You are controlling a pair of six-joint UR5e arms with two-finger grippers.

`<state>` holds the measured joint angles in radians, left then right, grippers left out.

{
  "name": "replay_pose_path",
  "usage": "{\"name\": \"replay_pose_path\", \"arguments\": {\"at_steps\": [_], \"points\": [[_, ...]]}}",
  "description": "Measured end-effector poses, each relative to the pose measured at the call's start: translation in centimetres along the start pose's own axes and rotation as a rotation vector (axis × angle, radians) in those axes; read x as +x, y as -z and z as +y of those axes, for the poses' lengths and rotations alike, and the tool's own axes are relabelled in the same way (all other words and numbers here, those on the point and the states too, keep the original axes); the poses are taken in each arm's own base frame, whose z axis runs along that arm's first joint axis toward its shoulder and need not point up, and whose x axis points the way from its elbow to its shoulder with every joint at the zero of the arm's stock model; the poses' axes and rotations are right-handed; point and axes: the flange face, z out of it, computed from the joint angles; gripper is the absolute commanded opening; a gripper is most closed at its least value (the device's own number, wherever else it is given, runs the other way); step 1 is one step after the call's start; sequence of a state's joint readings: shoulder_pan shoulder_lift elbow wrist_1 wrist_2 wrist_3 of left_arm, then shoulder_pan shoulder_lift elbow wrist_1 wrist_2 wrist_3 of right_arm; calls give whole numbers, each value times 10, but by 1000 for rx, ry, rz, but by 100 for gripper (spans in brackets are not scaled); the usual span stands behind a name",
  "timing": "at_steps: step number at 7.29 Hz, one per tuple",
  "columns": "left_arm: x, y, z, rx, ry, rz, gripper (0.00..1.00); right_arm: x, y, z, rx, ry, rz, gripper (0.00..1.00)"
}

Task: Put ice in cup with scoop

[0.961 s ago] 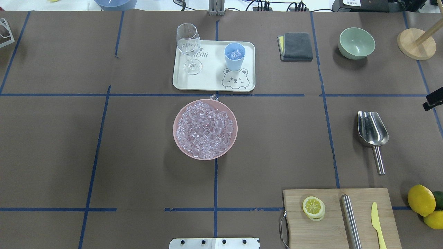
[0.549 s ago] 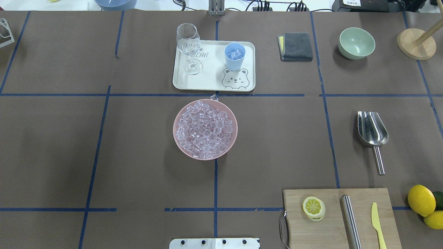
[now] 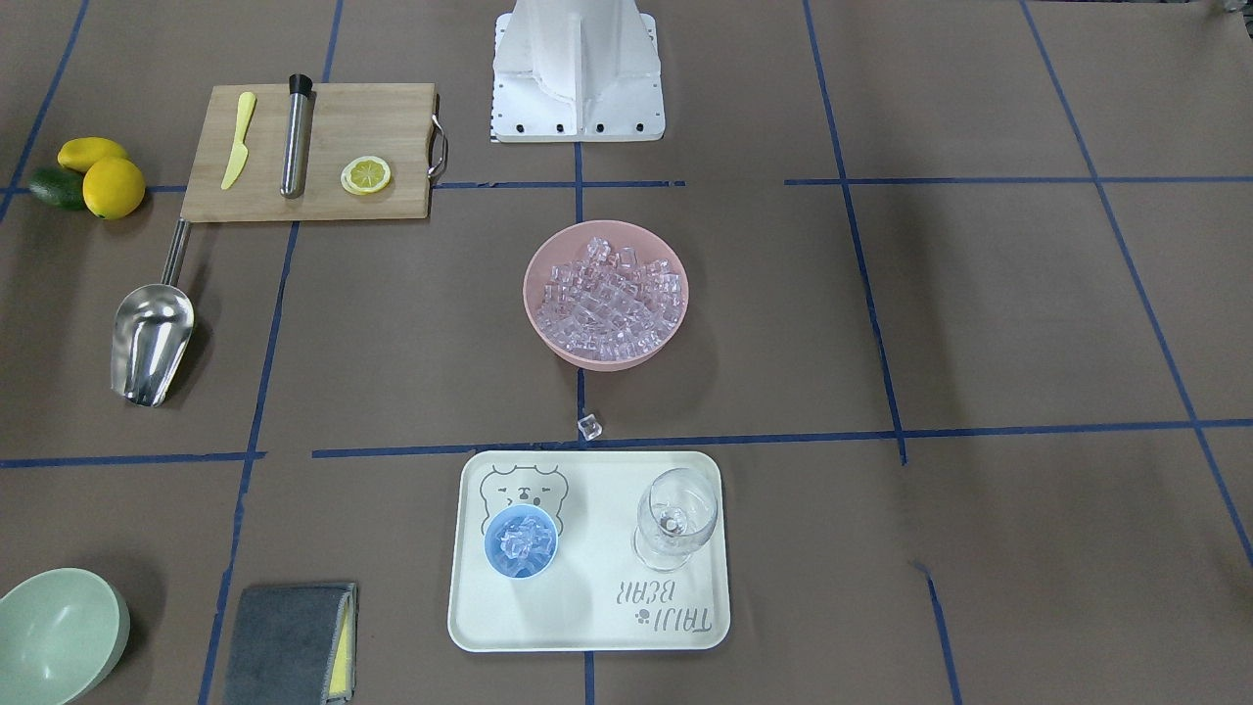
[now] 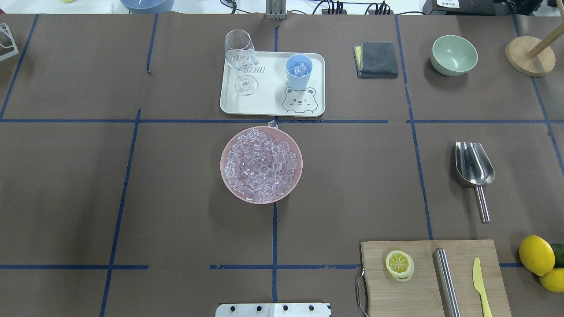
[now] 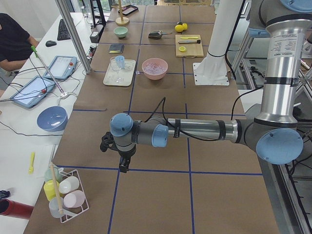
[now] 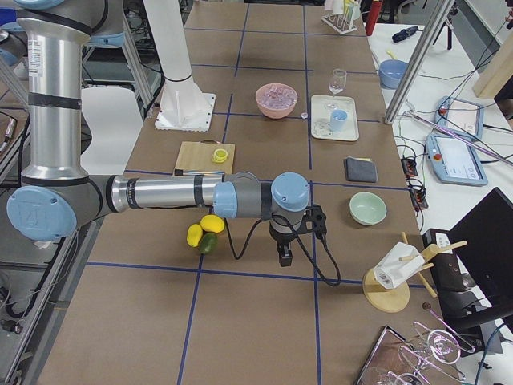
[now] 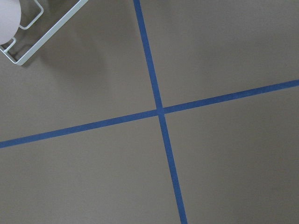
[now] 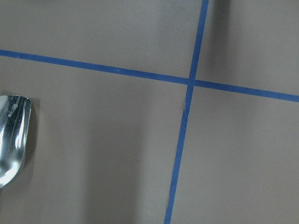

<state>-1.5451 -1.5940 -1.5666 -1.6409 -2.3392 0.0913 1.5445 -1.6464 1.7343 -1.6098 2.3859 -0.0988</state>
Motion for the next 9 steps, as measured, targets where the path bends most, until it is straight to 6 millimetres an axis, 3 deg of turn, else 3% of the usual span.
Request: {"name": "replay_pose_path", "arguments": {"at_steps": [3,9], "points": [[-3,27,7,-18,77,-2,100,8,1,6,0,-33,-10,100],[1,32,7,-24,91,1,100,33,14,28,20,-120,-38,100]]}}
